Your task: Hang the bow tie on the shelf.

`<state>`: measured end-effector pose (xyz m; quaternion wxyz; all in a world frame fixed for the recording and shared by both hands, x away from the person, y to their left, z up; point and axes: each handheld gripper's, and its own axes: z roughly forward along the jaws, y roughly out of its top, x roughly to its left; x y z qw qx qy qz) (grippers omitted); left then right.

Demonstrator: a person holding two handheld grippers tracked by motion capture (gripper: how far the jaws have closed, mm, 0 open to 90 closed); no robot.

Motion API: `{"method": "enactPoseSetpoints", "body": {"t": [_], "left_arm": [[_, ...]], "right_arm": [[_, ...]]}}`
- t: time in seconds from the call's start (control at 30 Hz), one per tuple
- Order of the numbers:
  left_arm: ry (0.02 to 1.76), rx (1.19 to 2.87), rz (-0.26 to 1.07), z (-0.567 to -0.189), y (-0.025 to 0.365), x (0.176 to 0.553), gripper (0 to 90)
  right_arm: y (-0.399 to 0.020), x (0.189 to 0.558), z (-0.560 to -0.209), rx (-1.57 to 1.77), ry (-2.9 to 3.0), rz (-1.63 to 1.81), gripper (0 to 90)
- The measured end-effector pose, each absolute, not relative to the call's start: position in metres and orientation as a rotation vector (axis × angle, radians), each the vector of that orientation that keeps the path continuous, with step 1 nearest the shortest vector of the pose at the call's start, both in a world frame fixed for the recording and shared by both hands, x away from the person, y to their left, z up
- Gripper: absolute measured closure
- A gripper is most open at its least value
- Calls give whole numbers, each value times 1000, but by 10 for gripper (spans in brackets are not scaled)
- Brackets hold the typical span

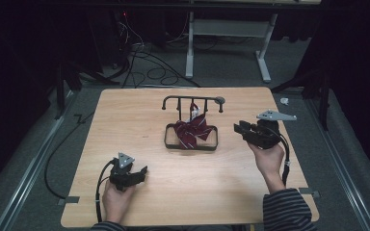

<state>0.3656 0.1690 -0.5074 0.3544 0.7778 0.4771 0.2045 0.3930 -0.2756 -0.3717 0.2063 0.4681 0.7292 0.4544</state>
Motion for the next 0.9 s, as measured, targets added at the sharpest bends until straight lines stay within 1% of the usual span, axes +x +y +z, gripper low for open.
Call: {"method": "enactPoseSetpoints", "body": {"t": [0.9], "left_arm": [[1233,2010,529,-507,169,366,311]], "right_arm": [[-294,370,-391,1349,2025,1262,688]]}}
